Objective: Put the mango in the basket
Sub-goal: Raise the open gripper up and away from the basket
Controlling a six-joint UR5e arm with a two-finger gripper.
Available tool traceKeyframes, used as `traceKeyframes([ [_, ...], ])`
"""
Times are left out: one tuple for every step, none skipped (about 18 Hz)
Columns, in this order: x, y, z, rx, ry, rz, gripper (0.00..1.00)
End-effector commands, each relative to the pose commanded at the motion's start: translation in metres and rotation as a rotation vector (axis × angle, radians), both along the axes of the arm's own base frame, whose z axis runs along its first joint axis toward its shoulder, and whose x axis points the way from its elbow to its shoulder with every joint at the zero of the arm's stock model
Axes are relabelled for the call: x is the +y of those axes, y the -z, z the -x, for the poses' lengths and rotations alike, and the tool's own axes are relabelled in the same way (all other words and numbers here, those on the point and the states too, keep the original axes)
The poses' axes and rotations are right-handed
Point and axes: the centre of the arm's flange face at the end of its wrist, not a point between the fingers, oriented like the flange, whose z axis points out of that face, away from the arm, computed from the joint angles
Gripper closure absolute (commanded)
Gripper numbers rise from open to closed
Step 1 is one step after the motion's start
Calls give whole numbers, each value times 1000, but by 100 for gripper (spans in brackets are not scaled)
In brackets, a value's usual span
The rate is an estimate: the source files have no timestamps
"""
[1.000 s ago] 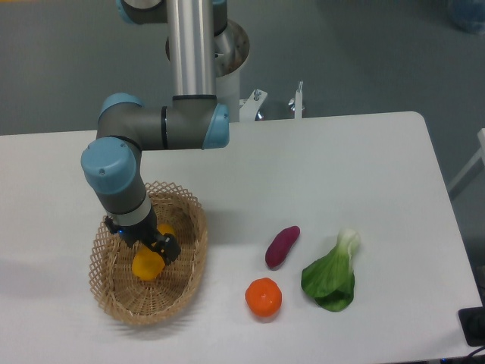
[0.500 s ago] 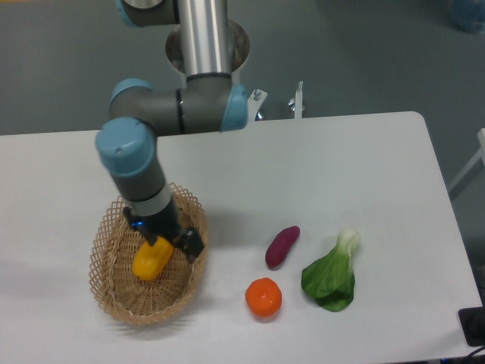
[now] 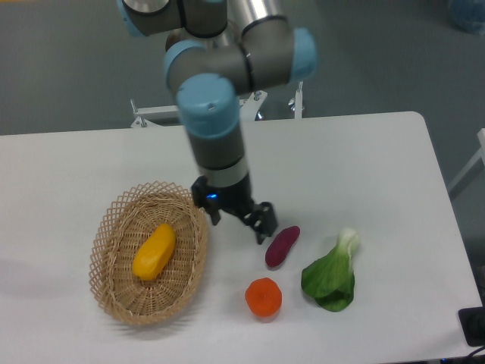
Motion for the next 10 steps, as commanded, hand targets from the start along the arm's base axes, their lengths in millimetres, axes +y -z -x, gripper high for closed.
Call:
traceKeyframes([
  [-4, -5, 8, -10, -9, -16, 0],
  [-10, -6, 15, -18, -20, -20, 0],
  [-12, -5, 17, -21, -4, -11, 0],
  [-15, -5, 18, -24, 18, -1, 0],
  [-19, -5, 21, -30, 26, 8, 0],
  [-23, -4, 26, -32, 29, 11, 0],
  [-26, -4, 27, -34, 35, 13, 0],
  [-34, -11, 27, -31, 43, 0, 0],
  [-38, -13, 28, -42, 44, -14, 0],
  [-40, -12, 27, -51, 39, -22, 0],
])
